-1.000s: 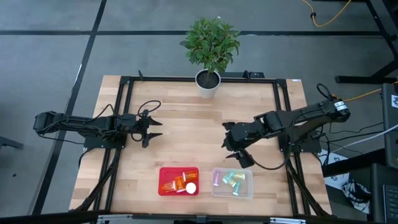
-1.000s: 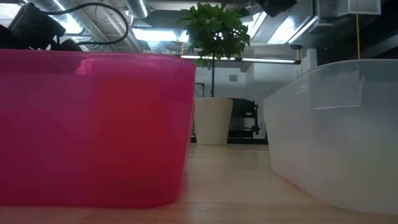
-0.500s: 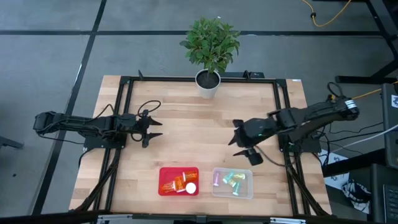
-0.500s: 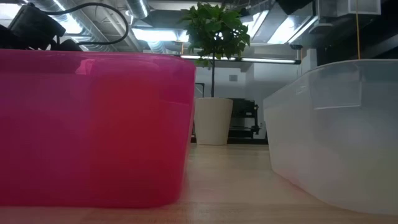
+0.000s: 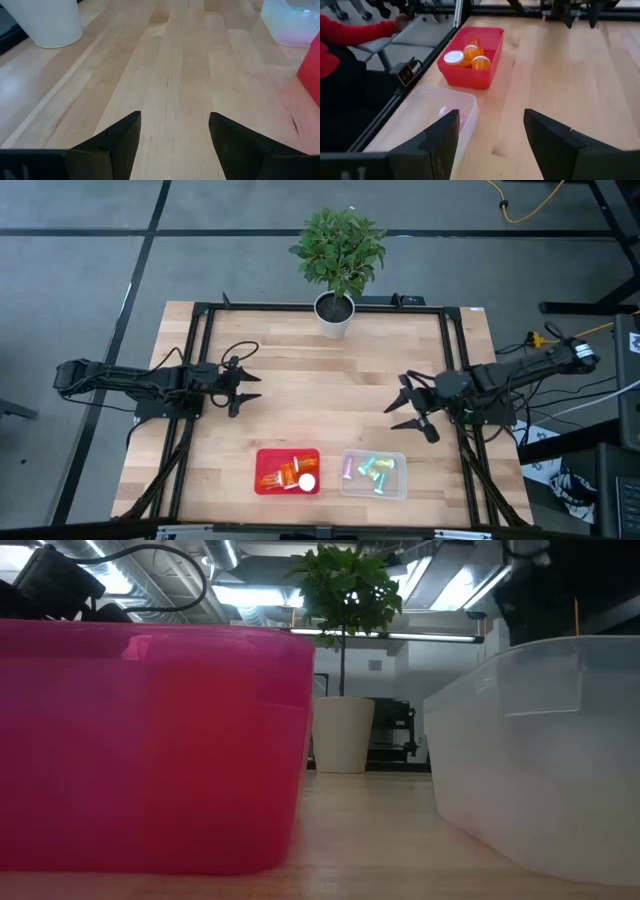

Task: Pick and place medicine bottles into bin by pill shape (circle, oval)
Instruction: Adjust the transparent bin

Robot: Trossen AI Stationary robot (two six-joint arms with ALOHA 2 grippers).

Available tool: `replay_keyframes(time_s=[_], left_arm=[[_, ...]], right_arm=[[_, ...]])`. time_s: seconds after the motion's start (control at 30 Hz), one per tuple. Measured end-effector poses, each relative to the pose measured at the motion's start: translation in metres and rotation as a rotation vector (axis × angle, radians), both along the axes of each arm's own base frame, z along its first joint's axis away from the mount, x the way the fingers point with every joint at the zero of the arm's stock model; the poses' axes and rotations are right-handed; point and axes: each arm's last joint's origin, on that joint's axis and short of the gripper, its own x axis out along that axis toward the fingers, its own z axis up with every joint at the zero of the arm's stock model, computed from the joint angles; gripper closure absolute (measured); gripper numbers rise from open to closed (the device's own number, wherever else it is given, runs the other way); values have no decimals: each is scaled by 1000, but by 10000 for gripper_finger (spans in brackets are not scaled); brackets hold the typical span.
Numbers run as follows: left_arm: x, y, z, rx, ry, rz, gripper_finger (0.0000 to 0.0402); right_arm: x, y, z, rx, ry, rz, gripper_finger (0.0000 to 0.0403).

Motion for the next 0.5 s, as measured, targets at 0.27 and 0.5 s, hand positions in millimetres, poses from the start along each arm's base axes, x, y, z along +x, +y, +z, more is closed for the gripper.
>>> replay_keyframes(time_s=[0.27, 0.5], left_arm=[[0, 0, 0, 0, 0, 0, 174], [0, 0, 0, 0, 1, 0, 174]], right_arm=[[-24, -7, -32, 44, -157, -29, 178], [-46, -17, -43, 60, -282, -160, 178]])
